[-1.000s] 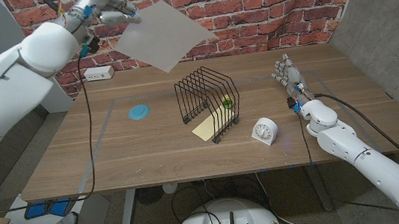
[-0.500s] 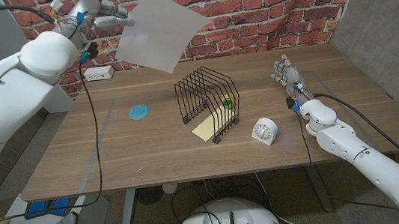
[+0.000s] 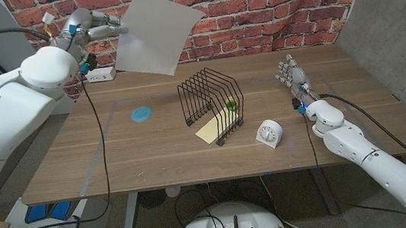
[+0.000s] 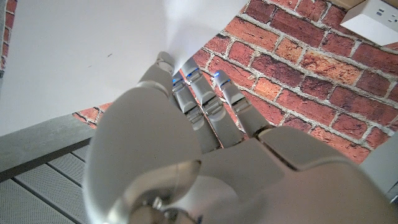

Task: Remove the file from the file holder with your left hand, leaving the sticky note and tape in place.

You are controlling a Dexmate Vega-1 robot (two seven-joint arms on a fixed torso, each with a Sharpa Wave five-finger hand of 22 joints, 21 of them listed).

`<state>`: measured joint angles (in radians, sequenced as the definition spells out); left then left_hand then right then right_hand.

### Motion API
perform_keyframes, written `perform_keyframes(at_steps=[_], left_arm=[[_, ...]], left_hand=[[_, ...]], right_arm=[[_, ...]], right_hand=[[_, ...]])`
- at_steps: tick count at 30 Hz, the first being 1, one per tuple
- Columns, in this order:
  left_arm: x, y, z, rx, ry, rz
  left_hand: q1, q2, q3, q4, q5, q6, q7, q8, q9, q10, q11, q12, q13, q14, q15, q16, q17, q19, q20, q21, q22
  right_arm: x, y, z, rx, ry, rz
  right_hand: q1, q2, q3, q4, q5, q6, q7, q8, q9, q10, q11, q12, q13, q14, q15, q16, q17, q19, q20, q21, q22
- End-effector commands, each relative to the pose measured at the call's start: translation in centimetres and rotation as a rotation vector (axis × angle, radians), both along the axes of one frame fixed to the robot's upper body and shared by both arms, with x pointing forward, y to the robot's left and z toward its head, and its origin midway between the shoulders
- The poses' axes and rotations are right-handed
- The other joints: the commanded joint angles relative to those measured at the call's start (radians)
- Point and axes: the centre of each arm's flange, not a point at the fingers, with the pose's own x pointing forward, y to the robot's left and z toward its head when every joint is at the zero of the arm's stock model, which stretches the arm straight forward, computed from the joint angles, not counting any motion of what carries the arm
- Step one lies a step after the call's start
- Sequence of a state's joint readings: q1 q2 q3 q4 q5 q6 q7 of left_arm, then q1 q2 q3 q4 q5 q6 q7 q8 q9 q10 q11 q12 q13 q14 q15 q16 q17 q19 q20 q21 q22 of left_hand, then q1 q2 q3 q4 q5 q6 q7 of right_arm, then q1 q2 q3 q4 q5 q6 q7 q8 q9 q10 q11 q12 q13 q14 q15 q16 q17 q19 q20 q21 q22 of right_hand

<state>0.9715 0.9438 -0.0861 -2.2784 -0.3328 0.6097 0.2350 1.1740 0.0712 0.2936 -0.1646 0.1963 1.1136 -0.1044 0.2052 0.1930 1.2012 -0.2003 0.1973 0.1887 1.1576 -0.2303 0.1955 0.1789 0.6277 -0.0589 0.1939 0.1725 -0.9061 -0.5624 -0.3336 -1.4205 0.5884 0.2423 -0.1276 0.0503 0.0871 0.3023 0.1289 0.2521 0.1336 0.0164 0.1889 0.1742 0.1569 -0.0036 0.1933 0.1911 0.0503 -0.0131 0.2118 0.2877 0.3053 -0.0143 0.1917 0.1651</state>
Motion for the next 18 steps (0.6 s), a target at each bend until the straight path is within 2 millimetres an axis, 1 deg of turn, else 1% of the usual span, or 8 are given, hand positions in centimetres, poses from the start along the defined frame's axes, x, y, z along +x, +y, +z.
perform_keyframes(at_steps=[1,11,15,18], left_arm=[[-0.2,1.9,-3.0,-0.122,0.044,0.056],[-0.9,3.4,-4.1,-0.188,0.100,0.064],[-0.7,4.0,-4.8,-0.245,0.103,0.039],[-0.4,4.5,-5.7,-0.290,0.108,0.024]], left_hand=[[0.000,0.013,0.002,-0.004,0.008,0.000,0.007,-0.002,0.005,0.005,-0.002,0.003,0.004,0.003,-0.014,0.000,0.004,0.009,-0.140,0.006,0.001],[0.000,0.012,0.002,-0.005,0.008,-0.003,0.010,-0.003,0.005,0.003,-0.002,0.002,0.004,0.005,-0.014,0.000,0.004,0.012,-0.140,0.006,0.001],[0.000,0.012,0.002,-0.006,0.009,-0.003,0.010,-0.002,0.005,0.003,-0.002,0.002,0.004,0.005,-0.014,0.000,0.004,0.012,-0.140,0.006,0.001],[0.000,0.012,0.002,-0.006,0.009,-0.004,0.010,-0.002,0.005,0.003,-0.002,0.002,0.004,0.005,-0.014,0.000,0.004,0.013,-0.140,0.006,0.001]], right_arm=[[0.5,0.2,0.1,-0.003,0.005,0.001],[0.9,0.5,0.4,-0.009,0.003,0.004],[0.9,0.6,0.4,-0.008,0.001,0.005],[0.9,0.6,0.4,-0.005,0.001,0.004]], right_hand=[[-0.012,0.027,0.007,0.002,-0.004,0.009,0.001,0.001,0.004,0.003,0.000,0.000,-0.001,-0.001,-0.002,0.007,0.003,0.006,-0.005,-0.003,0.003],[-0.013,0.026,0.008,0.002,-0.005,0.008,0.000,0.001,0.004,0.002,0.001,0.000,-0.001,-0.002,-0.002,0.007,0.003,0.007,-0.004,-0.003,0.003],[-0.013,0.026,0.008,0.002,-0.005,0.009,0.000,0.001,0.004,0.003,0.003,0.000,-0.001,-0.001,-0.002,0.007,0.003,0.007,-0.004,-0.003,0.003],[-0.013,0.026,0.009,0.002,-0.005,0.008,-0.001,0.001,0.004,0.002,0.002,0.000,-0.001,-0.002,-0.002,0.007,0.003,0.007,-0.004,-0.003,0.003]])
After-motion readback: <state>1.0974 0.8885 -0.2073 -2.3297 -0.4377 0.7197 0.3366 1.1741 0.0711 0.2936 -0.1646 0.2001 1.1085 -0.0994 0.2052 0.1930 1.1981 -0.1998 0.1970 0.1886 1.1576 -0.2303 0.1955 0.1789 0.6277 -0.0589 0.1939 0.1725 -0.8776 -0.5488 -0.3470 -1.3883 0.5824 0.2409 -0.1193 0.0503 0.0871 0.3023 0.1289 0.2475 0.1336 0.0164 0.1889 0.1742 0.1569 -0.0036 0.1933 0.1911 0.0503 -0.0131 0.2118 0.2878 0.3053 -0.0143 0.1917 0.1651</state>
